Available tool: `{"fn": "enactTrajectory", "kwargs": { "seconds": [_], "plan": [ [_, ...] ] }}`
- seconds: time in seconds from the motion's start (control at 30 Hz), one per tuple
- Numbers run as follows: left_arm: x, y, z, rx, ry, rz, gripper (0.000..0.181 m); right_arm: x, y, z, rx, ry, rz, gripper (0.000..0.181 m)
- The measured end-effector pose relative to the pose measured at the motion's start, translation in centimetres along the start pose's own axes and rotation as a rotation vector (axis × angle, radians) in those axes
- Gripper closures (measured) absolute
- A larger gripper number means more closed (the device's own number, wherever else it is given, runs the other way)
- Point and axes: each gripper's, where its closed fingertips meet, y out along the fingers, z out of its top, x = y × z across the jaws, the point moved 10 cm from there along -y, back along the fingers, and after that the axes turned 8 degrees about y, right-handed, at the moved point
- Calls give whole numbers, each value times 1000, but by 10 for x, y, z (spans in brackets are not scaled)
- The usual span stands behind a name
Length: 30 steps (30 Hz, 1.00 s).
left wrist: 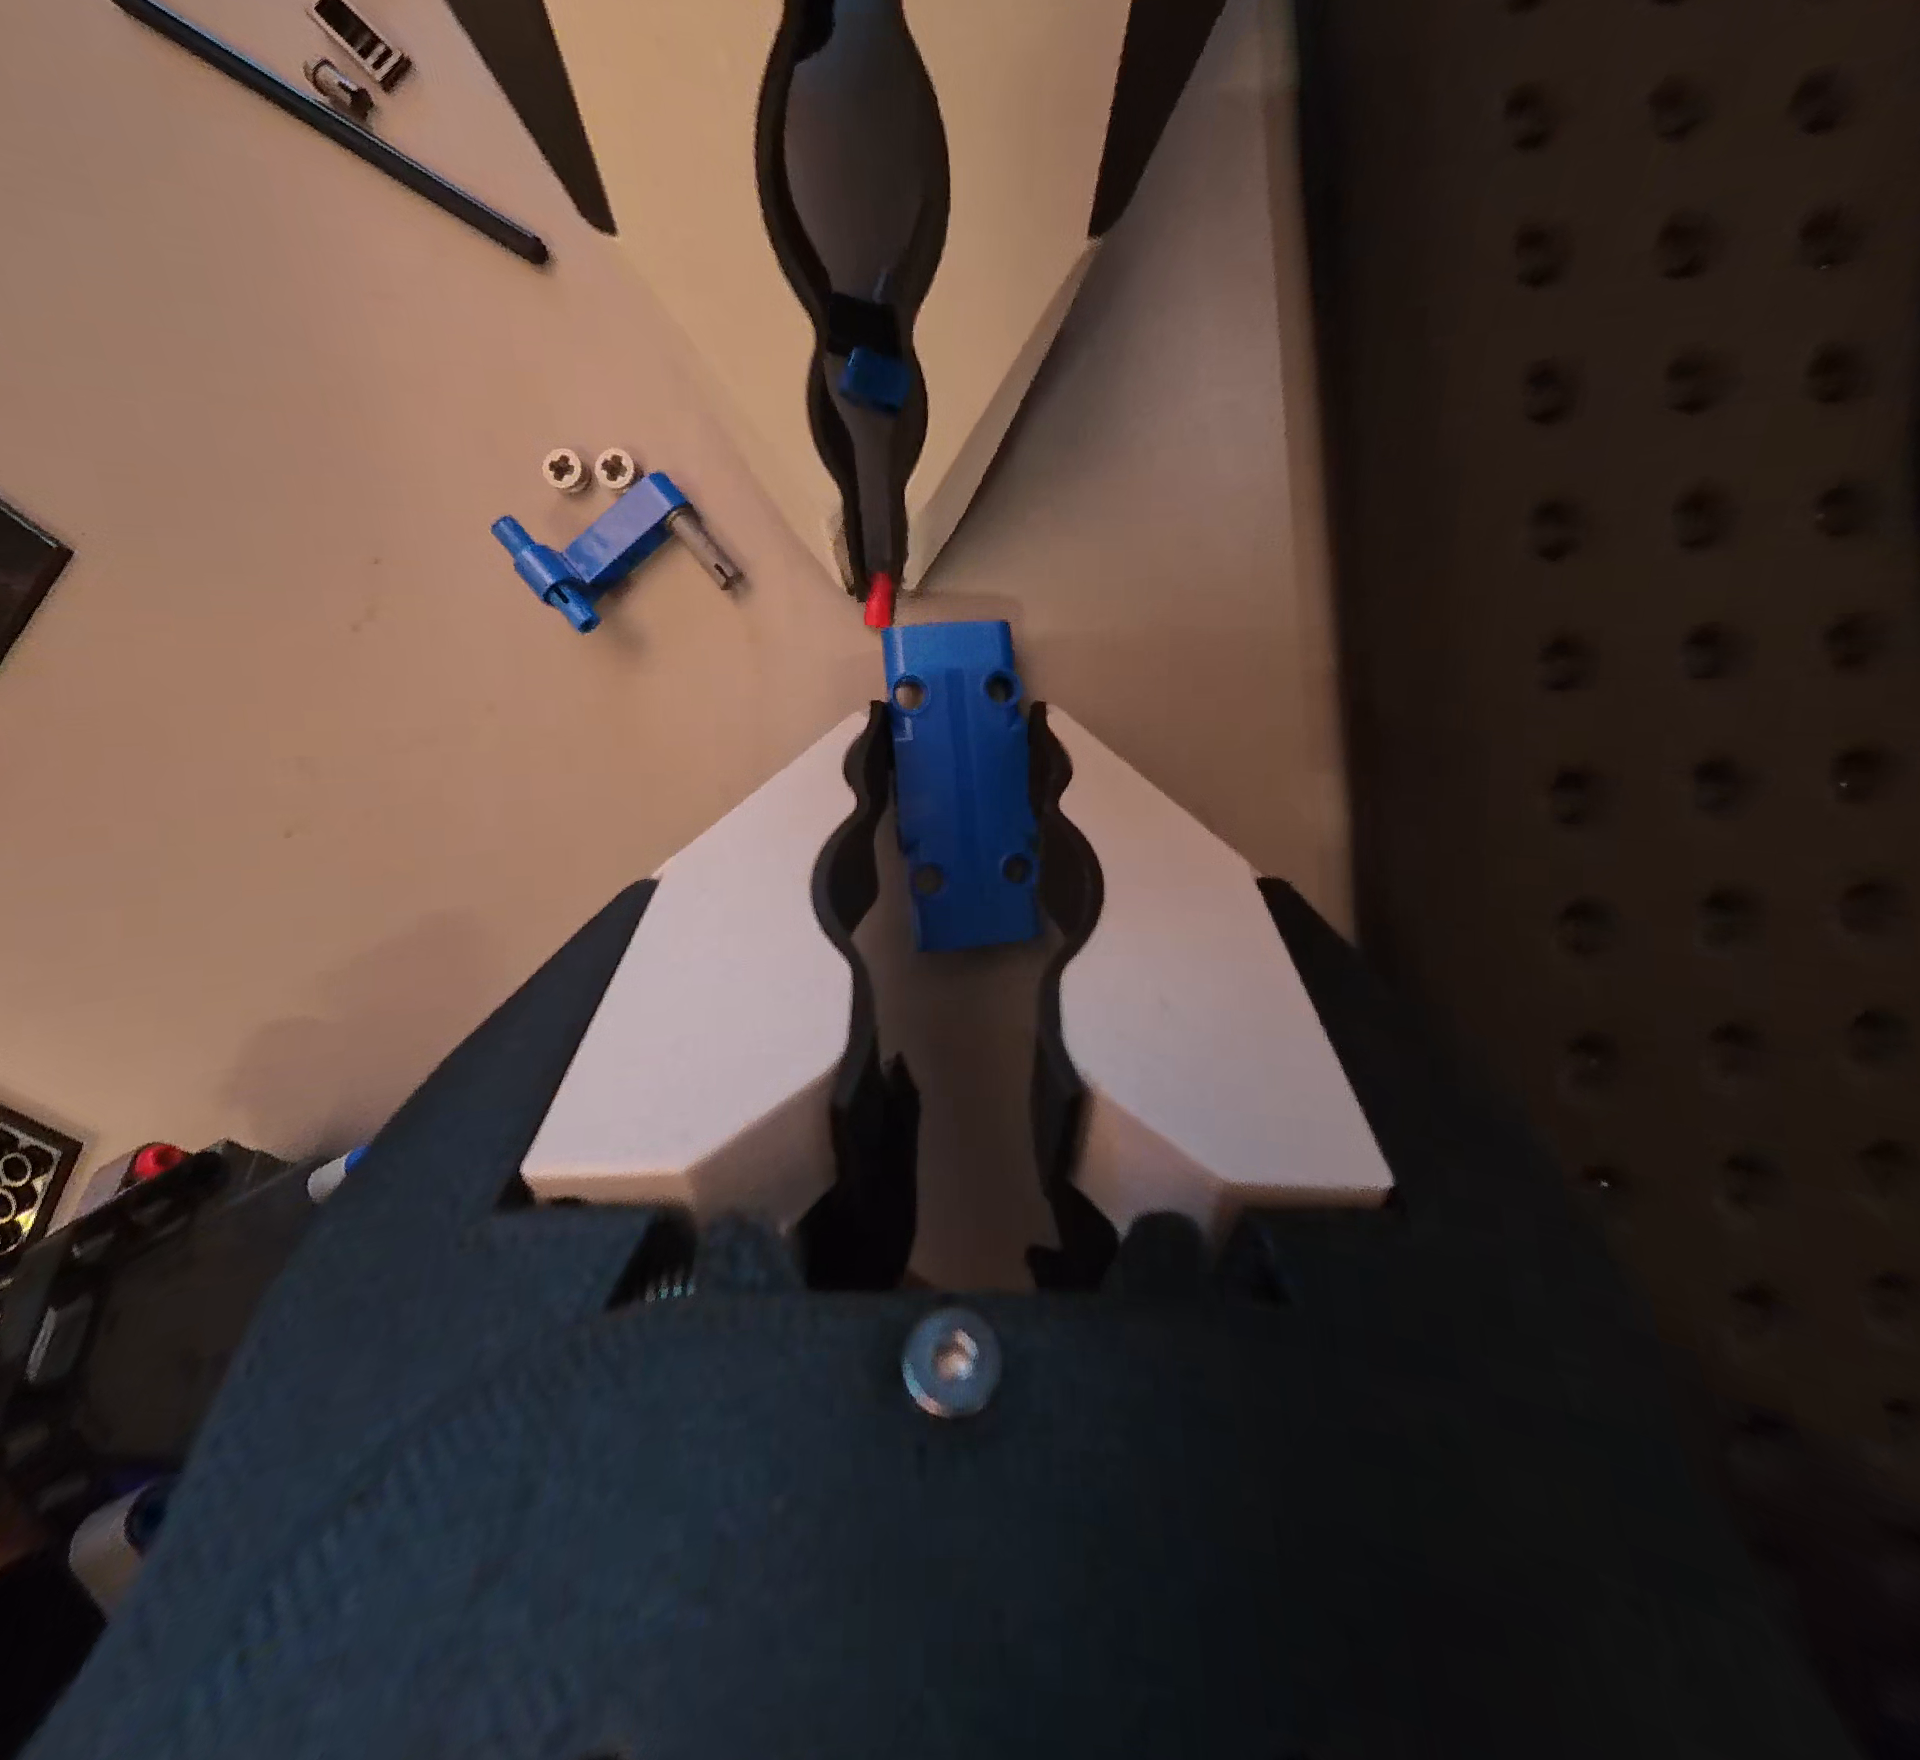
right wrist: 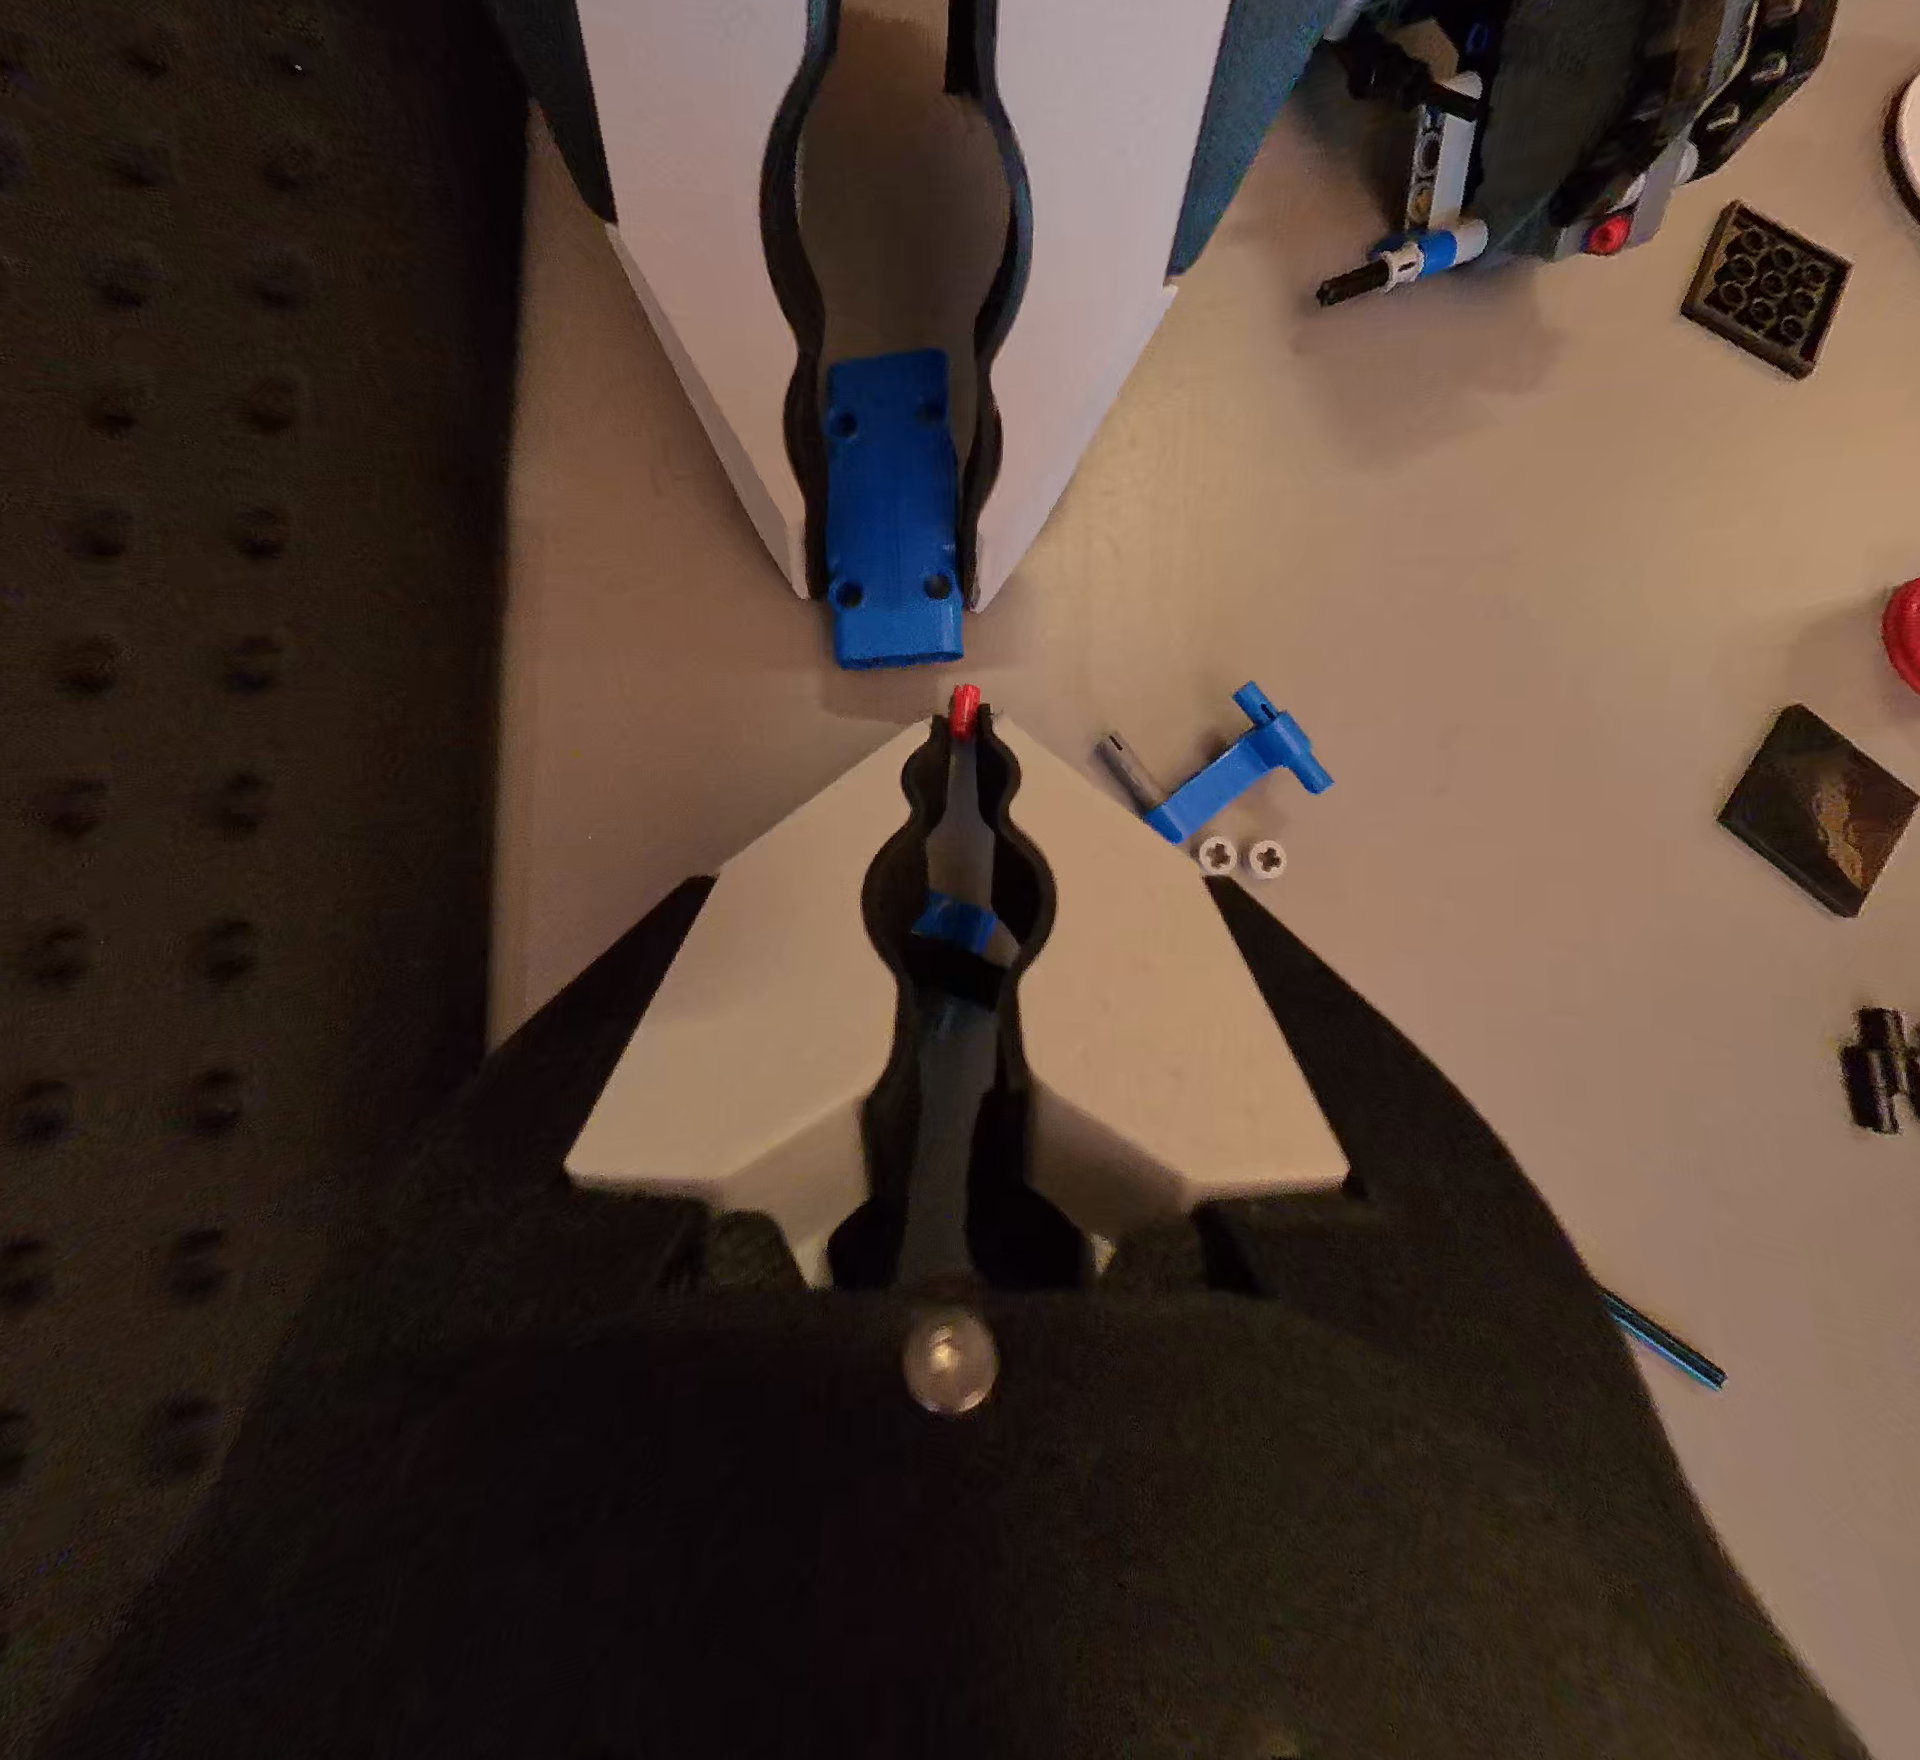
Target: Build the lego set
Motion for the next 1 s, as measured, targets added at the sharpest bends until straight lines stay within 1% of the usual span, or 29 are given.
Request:
{"fn": "enactTrajectory", "kwargs": {
  "seconds": [0.17,0.33,0.9,1.0],
  "plan": [
    [0,1,0,3,-1,1,157,-2,-1,0,13,-30,2,179],
    [-1,1,0,9,-3,1,157,-1,-7,2,58,-35,-4,179],
    [-2,1,-1,29,-6,9,157,-3,-5,0,65,-74,-13,180],
    [-2,2,-2,38,-6,7,157,-3,-6,1,92,-68,-3,180]
  ]
}}
